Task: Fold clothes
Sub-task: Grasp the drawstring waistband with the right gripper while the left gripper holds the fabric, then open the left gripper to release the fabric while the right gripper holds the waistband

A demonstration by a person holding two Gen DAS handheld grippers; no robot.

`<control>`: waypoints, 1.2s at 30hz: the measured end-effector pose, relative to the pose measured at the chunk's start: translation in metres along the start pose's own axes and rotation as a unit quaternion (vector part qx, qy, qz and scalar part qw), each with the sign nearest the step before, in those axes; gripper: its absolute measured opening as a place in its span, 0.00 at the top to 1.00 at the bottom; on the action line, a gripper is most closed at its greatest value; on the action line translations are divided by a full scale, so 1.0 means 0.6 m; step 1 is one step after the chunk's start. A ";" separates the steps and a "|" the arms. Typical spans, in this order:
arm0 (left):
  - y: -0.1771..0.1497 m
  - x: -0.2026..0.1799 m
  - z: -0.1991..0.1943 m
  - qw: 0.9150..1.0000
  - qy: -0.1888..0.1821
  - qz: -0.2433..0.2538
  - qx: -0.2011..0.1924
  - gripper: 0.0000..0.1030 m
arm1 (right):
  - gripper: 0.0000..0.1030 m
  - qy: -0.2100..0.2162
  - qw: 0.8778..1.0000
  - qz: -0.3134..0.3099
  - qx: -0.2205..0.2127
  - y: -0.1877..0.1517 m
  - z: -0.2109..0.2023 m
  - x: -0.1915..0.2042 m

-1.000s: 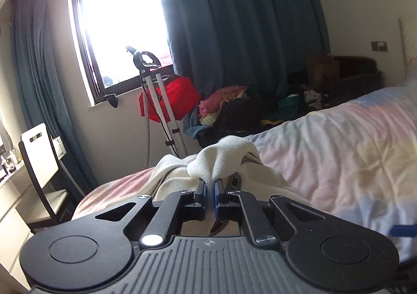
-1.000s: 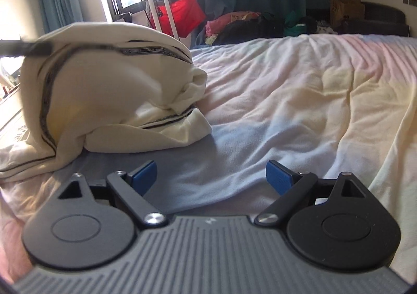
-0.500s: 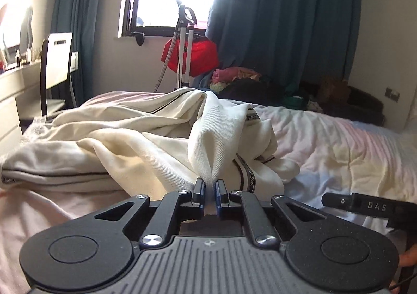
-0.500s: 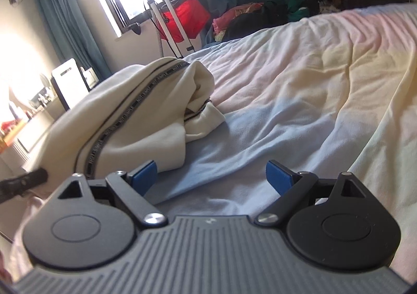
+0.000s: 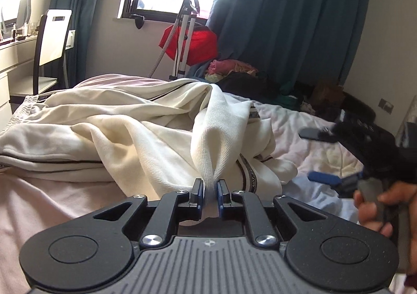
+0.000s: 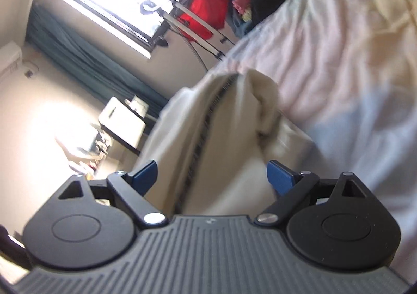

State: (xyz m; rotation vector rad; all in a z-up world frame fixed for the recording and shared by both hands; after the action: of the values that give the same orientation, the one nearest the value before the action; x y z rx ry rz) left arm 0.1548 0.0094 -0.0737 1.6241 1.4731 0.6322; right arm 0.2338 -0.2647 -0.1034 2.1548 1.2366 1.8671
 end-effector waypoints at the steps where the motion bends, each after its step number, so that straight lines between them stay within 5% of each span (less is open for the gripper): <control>1: 0.003 0.008 0.002 1.000 -0.005 -0.007 -0.001 0.88 | 0.09 0.003 1.000 0.010 -0.007 0.017 0.027 0.010; 6: 0.000 0.052 0.026 0.999 -0.020 -0.049 0.012 0.88 | 0.11 -0.029 0.998 0.033 -0.043 0.080 0.166 0.028; 9: 0.004 0.077 0.041 0.999 -0.009 -0.044 0.004 0.87 | 0.10 -0.078 0.992 0.087 -0.053 0.087 0.227 -0.009; 12: 0.009 0.099 0.055 0.999 0.000 -0.052 -0.006 0.86 | 0.12 -0.078 0.987 0.129 -0.062 0.078 0.267 -0.049; 13: 0.008 0.104 0.060 0.998 -0.005 -0.062 -0.005 0.86 | 0.19 -0.085 0.987 0.123 -0.066 0.078 0.275 -0.057; 16: 0.001 0.111 0.073 0.997 -0.015 -0.076 -0.001 0.86 | 0.64 -0.130 0.983 0.108 -0.075 0.083 0.286 -0.079; 18: -0.001 0.105 0.075 0.998 -0.018 -0.067 -0.005 0.86 | 0.74 -0.146 0.982 0.095 -0.078 0.093 0.285 -0.080; 24: 0.017 0.078 0.059 0.998 -0.020 -0.008 -0.053 0.84 | 0.77 -0.140 0.984 0.000 -0.109 0.177 0.198 -0.016; 29: 0.025 0.044 0.036 0.996 -0.042 0.012 -0.080 0.82 | 0.78 -0.147 0.976 -0.057 -0.153 0.255 0.040 0.009; 33: 0.013 0.008 0.023 0.995 -0.059 0.024 -0.077 0.82 | 0.78 -0.165 0.969 -0.065 -0.172 0.272 -0.098 -0.029; 36: -0.003 -0.014 0.023 0.996 -0.059 0.033 -0.065 0.82 | 0.78 -0.171 0.970 -0.004 -0.174 0.243 -0.195 -0.104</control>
State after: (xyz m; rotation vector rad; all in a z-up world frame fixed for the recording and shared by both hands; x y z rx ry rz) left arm 0.1639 -0.0019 -0.0810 1.5876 1.2717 0.6454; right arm 0.2145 -0.4532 -0.0491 2.1457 0.7820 1.4841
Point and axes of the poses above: each gripper's, at about its wrist camera, not at the fingertips, and z roughly the way its jaws point, x to its left, y to its top, the point moved 9 cm from there along z, roughly the way its jaws point, and after that the axes turned 6 degrees about y, right-handed, at the moved point
